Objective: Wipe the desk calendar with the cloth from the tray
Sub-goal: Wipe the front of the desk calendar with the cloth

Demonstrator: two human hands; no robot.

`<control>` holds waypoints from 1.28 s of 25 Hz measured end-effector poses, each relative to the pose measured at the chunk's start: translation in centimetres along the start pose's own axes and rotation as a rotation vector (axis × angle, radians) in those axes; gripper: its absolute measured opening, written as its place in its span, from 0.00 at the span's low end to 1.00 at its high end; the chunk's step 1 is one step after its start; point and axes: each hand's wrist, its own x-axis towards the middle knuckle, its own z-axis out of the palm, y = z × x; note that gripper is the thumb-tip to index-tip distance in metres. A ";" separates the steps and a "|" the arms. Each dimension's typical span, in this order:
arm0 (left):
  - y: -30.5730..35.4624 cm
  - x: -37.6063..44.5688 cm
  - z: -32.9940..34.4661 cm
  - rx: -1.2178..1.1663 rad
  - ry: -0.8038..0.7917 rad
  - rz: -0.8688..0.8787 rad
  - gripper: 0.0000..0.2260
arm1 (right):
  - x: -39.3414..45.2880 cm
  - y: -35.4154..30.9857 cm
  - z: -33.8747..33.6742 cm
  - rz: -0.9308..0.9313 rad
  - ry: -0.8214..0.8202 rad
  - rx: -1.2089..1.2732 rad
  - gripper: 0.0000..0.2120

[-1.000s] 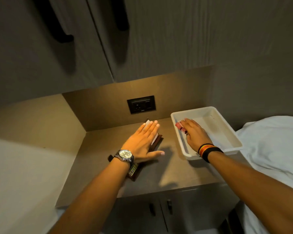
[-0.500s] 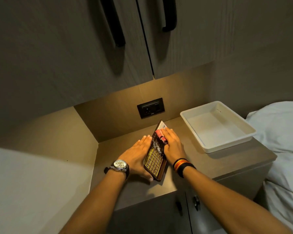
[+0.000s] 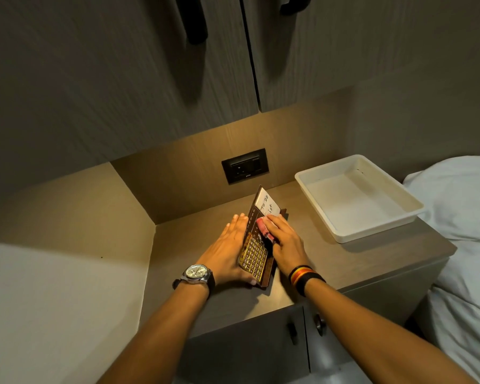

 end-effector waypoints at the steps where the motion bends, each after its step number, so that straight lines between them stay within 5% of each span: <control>1: 0.1 0.0 0.0 0.007 0.003 -0.004 0.68 | 0.2 -0.3 0.0 -0.024 -0.002 0.005 0.33; 5: 0.1 0.0 0.1 -0.004 0.011 -0.024 0.67 | -1.7 1.4 0.0 -0.208 -0.095 -0.076 0.31; 11: 0.4 0.3 0.0 0.001 0.006 -0.053 0.67 | 1.2 1.7 -1.2 -0.188 -0.106 -0.229 0.29; 15: 0.5 0.4 0.0 0.060 0.004 -0.063 0.67 | -1.7 3.9 -1.5 -0.414 -0.200 -0.365 0.32; 20: 1.2 0.5 -0.2 0.142 0.006 -0.097 0.67 | 2.3 3.1 -2.3 -0.266 -0.153 -0.432 0.30; 25: 1.5 0.3 -0.3 0.156 0.008 -0.110 0.67 | -1.7 4.5 -2.0 -0.502 -0.209 -0.474 0.30; 29: 1.8 0.3 -0.5 0.142 0.003 -0.117 0.66 | 3.7 3.1 -3.1 -0.406 -0.191 -0.554 0.19; 32: 1.8 0.3 -0.4 0.127 0.012 -0.115 0.67 | 1.2 3.4 -2.3 -0.432 -0.190 -0.520 0.22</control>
